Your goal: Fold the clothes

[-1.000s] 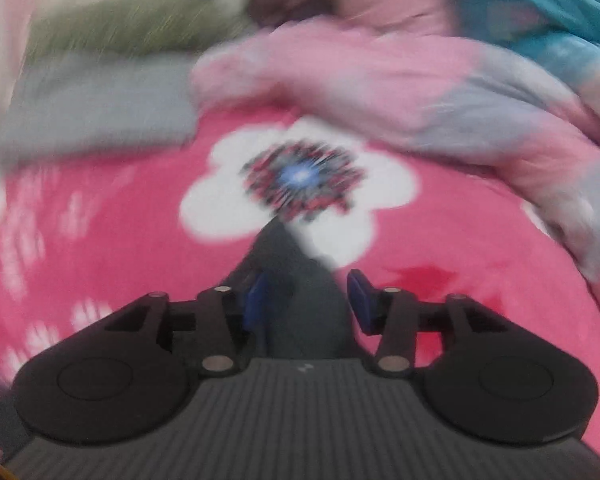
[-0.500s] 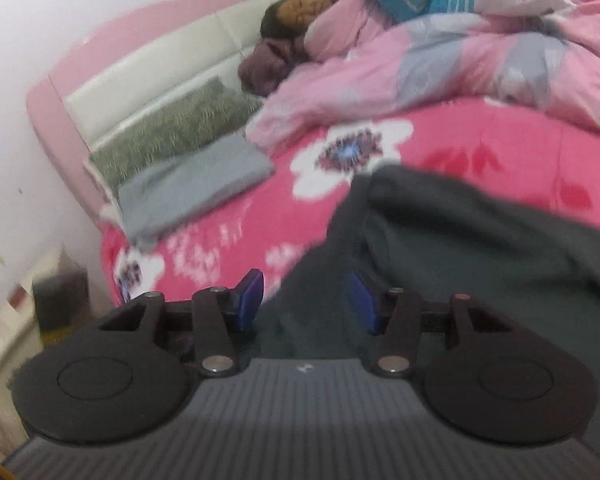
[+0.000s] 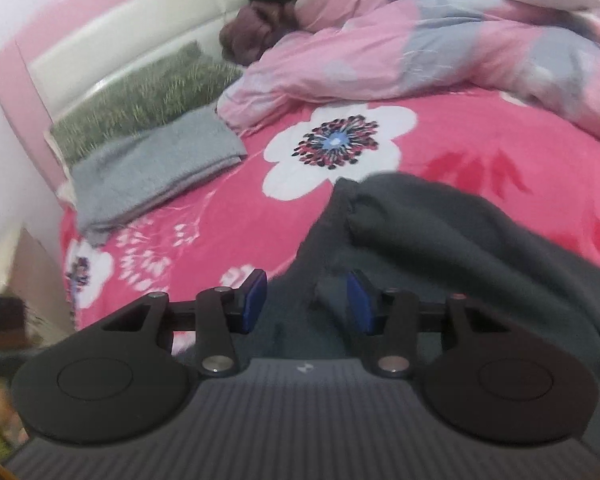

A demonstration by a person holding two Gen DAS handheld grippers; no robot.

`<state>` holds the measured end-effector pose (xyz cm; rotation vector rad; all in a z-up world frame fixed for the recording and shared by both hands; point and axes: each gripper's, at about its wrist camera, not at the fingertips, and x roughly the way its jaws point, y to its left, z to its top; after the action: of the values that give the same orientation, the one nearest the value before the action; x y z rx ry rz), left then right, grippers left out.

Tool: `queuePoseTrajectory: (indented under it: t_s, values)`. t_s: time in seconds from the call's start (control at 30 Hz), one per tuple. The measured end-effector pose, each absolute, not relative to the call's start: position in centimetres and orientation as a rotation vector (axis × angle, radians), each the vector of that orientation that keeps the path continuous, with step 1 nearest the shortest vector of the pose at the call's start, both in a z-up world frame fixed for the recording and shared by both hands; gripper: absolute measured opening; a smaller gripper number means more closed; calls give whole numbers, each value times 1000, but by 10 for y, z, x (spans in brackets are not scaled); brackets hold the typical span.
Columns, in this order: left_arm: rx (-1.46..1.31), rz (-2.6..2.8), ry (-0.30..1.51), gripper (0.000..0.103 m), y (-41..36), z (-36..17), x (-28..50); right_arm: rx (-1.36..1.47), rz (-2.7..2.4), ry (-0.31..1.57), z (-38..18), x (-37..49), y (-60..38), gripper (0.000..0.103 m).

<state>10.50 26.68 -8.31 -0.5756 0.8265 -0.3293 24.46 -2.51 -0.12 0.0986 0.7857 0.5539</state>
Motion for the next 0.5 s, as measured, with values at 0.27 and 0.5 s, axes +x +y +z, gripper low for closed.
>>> queuePoseTrajectory:
  t_s: [0.27, 0.5]
  values:
    - [-498, -271, 781, 5, 260, -80, 103, 81, 471, 956, -64, 347, 19, 29]
    - [-458, -249, 783, 14, 259, -75, 98, 369, 442, 998, -35, 326, -39, 31]
